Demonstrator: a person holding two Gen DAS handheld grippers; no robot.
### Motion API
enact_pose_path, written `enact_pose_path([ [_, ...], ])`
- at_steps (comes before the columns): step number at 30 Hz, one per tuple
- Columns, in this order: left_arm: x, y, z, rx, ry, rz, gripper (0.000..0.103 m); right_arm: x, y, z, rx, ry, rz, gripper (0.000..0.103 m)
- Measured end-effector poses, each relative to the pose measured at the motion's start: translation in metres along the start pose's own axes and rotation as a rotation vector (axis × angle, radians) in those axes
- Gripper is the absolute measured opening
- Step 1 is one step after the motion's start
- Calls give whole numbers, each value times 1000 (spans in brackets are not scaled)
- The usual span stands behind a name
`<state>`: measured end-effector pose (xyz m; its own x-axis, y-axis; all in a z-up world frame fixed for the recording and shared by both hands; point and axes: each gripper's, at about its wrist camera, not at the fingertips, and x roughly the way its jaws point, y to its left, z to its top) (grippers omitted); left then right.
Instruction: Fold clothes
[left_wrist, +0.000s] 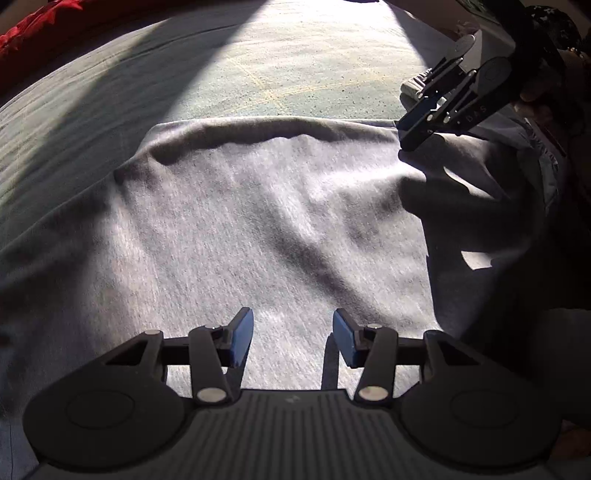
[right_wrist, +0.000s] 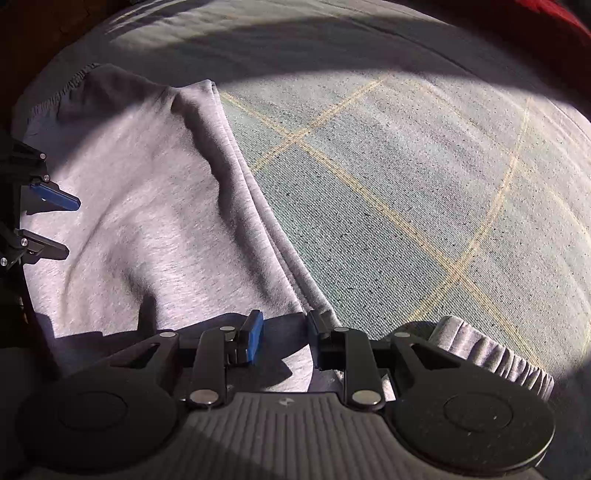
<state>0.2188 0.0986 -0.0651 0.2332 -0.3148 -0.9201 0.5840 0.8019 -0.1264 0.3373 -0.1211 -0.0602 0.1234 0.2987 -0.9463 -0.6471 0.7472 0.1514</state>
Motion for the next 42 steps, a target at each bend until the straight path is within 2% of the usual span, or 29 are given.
enact_pose_path([
  [5, 2, -3, 0, 36, 9, -21, 51, 6, -7, -2, -25, 2, 41, 32],
  [9, 0, -7, 2, 71, 17, -35, 51, 13, -24, 1, 49, -4, 161, 40],
  [10, -3, -9, 3, 78, 6, -36, 51, 14, -27, 2, 62, -1, 187, 39],
  [11, -6, -11, 4, 85, -4, -37, 51, 12, -29, 4, 58, 8, 198, 34],
  [12, -9, -13, 6, 92, -15, -42, 51, 11, -29, 6, 49, 14, 206, 14],
  [13, -11, -16, 7, 100, -25, -68, 51, 8, -28, 7, 38, 11, 207, 12],
  [15, -15, -21, 8, 116, -42, -122, 52, 0, -25, 8, 27, -7, 184, 11],
  [18, -1, -28, 4, 106, 15, -181, 52, -10, -18, 11, -9, -52, 121, 11],
  [23, 6, -30, 0, 105, 50, -186, 53, 3, -8, 8, -55, -23, 26, 15],
  [26, -3, -31, 1, 122, 39, -168, 53, -10, -6, 9, -50, -58, -27, 25],
  [28, -11, -33, 2, 147, 22, -137, 52, -26, -2, 9, -64, -106, -32, 27],
  [30, -13, -36, 1, 165, 17, -117, 51, -40, 5, 7, -96, -141, 23, 28],
  [32, -7, -39, -2, 149, 42, -99, 51, -41, 19, 6, -148, -127, 109, 28],
  [35, 1, -46, -9, 127, 68, -36, 51, -30, 47, -6, -242, -61, 238, 28],
  [38, 0, -56, -18, 88, 69, 34, 52, -12, 72, -23, -270, 11, 371, 28],
  [40, -2, -63, -25, 57, 75, 82, 52, 3, 84, -34, -262, 69, 446, 28],
  [42, -4, -68, -30, 15, 75, 132, 52, 19, 93, -46, -240, 136, 480, 29],
])
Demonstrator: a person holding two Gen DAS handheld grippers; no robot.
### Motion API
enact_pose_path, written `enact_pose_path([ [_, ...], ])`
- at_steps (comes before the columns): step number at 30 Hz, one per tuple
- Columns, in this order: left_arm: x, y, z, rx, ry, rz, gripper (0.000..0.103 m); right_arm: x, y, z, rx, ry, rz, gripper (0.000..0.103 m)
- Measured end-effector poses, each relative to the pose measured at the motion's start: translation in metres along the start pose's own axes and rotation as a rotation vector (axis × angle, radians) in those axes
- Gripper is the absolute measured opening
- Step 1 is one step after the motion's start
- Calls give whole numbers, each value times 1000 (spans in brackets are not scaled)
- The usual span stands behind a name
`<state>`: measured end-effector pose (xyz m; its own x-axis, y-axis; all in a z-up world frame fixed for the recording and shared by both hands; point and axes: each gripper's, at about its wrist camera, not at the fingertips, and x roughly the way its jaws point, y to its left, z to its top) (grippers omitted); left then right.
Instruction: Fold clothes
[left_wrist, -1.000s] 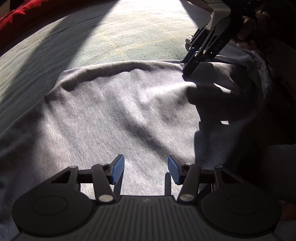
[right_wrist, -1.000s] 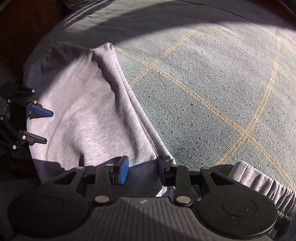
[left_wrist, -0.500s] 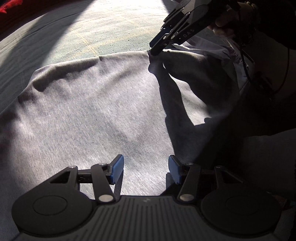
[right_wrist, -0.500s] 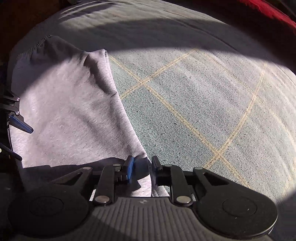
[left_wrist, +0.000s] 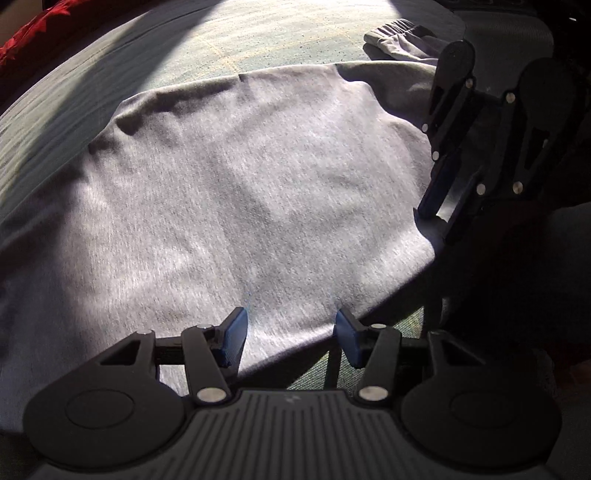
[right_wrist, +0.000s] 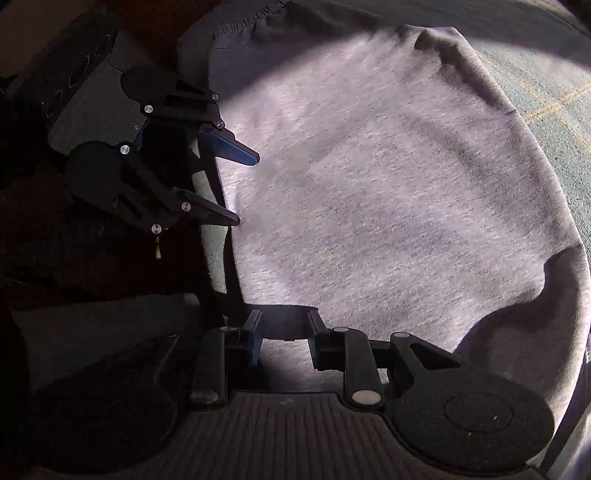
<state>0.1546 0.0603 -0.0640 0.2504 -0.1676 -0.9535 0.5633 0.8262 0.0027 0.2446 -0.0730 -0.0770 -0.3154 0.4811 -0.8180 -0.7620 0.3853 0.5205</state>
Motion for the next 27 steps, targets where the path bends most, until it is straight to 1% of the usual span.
enact_pose_path([
  [2, -6, -4, 2, -43, -23, 37, 52, 0, 8, -3, -26, -10, 12, 37],
  [3, -9, -5, 3, -64, -37, 54, 52, -5, 12, -1, -46, -27, 3, 37],
  [6, -10, 1, 13, -95, -79, 96, 52, -25, 14, 10, -43, -128, -71, 37],
  [8, -5, 11, 22, -98, -104, 124, 52, -38, 13, 18, -35, -196, -123, 37],
  [10, 1, 25, 27, -114, -124, 141, 52, -44, 7, 27, -9, -258, -201, 43],
  [11, 6, 33, 27, -133, -123, 146, 52, -43, 4, 31, -4, -280, -250, 43],
  [12, 10, 40, 26, -151, -121, 150, 52, -38, 3, 33, -9, -284, -300, 43],
  [14, 11, 50, 14, -155, -131, 144, 54, -28, 1, 29, -16, -267, -360, 43],
  [16, 5, 56, -4, -156, -141, 126, 56, -21, 3, 16, -29, -272, -410, 47],
  [17, 2, 60, -13, -160, -145, 116, 56, -19, 4, 13, -29, -277, -424, 54],
  [19, -7, 69, -31, -200, -147, 91, 57, -15, 5, 11, -14, -274, -452, 71],
  [21, -16, 80, -43, -265, -148, 74, 57, -10, 7, 11, 3, -267, -478, 78],
  [22, -19, 85, -45, -290, -147, 65, 57, -8, 8, 12, 6, -260, -485, 83],
  [23, -23, 90, -47, -319, -143, 66, 57, -6, 10, 16, 11, -249, -492, 86],
  [24, -27, 96, -47, -344, -144, 67, 56, -3, 11, 19, 18, -239, -499, 91],
  [25, -30, 103, -44, -354, -165, 67, 56, 0, 12, 21, 25, -231, -503, 96],
  [27, -36, 116, -37, -373, -207, 68, 56, 6, 15, 25, 40, -213, -515, 103],
])
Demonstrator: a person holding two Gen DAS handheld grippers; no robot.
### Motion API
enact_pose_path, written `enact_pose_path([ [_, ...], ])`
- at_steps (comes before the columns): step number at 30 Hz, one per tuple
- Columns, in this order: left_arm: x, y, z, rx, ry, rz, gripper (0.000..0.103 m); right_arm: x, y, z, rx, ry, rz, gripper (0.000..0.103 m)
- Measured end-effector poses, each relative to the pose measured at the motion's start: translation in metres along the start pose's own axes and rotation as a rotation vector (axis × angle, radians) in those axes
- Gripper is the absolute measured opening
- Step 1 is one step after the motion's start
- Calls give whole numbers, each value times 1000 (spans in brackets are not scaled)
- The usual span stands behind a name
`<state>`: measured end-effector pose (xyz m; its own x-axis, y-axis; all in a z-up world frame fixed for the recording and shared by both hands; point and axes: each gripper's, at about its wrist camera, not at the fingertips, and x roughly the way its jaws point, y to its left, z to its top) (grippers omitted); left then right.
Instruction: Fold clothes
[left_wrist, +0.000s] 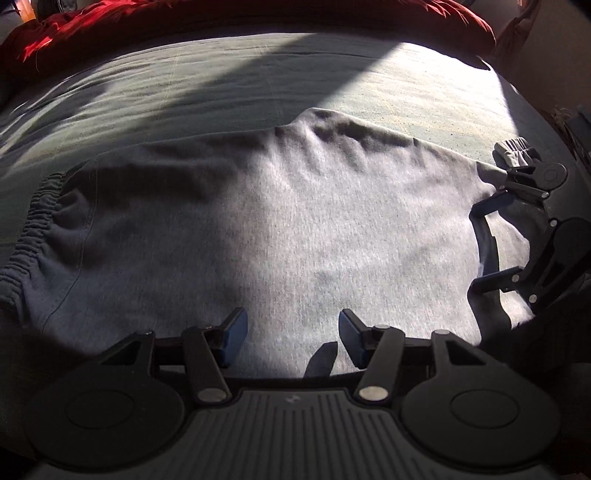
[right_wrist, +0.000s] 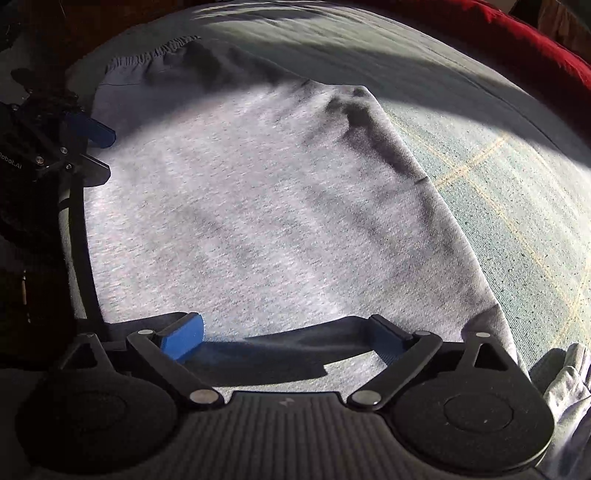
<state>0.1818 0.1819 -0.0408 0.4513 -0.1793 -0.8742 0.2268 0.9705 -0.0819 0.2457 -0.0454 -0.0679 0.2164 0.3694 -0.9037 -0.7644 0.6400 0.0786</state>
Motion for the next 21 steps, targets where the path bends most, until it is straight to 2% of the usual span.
enact_pose_path([
  [6, 27, 38, 59, 10, -149, -35, 56, 7, 6, 4, 26, 47, -51, 103],
  [8, 49, 58, 75, -37, -143, -60, 56, 8, 7, 4, 32, 50, -56, 103],
  [11, 70, 93, 80, -125, -128, -35, 55, 9, 8, 3, 37, 43, -62, 103],
  [12, 71, 107, 79, -170, -128, -47, 55, 10, 9, 4, 35, 41, -64, 103],
  [16, 57, 153, 68, -305, -160, -26, 56, 11, 11, 4, 33, 42, -66, 103],
  [19, 43, 166, 65, -342, -164, -34, 55, 12, 11, 9, 28, 72, -67, 103],
  [21, 34, 161, 67, -323, -177, -26, 54, 12, 12, 19, 20, 124, -71, 103],
])
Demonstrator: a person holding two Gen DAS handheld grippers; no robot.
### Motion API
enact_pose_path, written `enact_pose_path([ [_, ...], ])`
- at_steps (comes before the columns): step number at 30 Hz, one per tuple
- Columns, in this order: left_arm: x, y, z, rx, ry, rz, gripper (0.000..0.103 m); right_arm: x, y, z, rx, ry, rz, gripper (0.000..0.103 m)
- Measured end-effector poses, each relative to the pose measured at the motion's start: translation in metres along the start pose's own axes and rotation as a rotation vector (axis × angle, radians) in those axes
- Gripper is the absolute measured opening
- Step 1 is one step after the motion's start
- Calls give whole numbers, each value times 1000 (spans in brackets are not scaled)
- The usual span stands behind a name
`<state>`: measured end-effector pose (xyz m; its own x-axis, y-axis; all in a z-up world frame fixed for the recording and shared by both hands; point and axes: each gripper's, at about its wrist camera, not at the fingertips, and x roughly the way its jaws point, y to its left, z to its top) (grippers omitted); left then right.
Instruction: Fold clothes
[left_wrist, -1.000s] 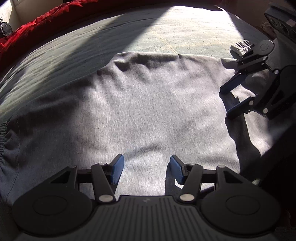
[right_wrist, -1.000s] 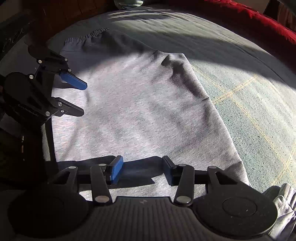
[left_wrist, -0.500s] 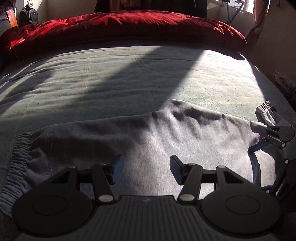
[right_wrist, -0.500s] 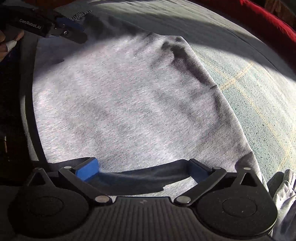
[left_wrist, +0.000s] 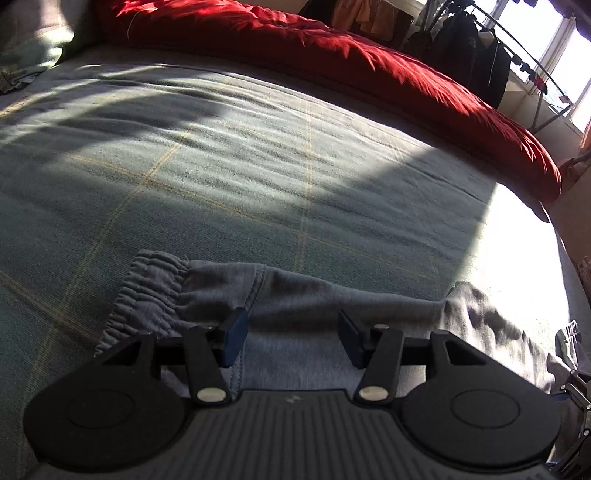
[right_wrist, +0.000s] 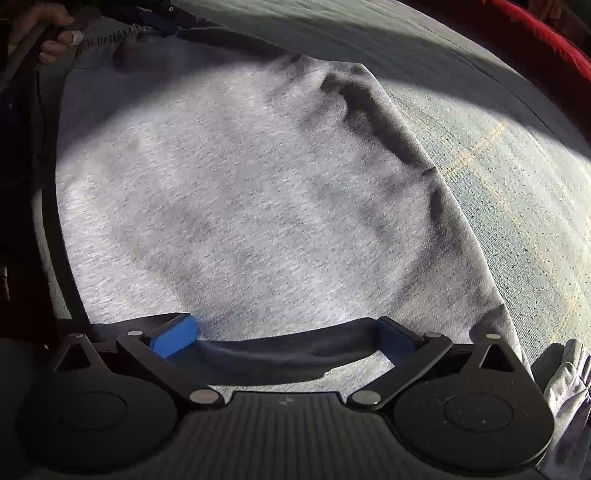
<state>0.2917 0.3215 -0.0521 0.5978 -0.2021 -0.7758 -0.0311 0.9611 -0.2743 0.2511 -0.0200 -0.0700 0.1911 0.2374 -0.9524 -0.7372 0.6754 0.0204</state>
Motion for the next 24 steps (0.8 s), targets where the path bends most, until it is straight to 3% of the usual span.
enact_pose_path([
  [4, -2, -19, -3, 88, 7, -49, 59, -15, 10, 25, -50, -5, -27, 103],
  [6, -1, -26, -9, 108, 39, -6, 59, -23, 19, 42, -80, -43, -37, 103],
  [10, -20, -32, -37, 117, 60, -5, 59, -27, 35, 74, -140, -109, -26, 103],
  [13, -33, -41, -69, 220, 80, 30, 60, -17, 42, 97, -151, -150, -11, 103],
  [16, -38, -41, -97, 305, 101, 92, 61, 0, 49, 112, -150, -137, 6, 103],
  [19, -52, -42, -97, 300, 77, 106, 61, 7, 59, 116, -181, -109, 4, 103],
  [24, -65, -53, -98, 317, 58, 61, 67, 9, 71, 116, -233, -104, 16, 103],
])
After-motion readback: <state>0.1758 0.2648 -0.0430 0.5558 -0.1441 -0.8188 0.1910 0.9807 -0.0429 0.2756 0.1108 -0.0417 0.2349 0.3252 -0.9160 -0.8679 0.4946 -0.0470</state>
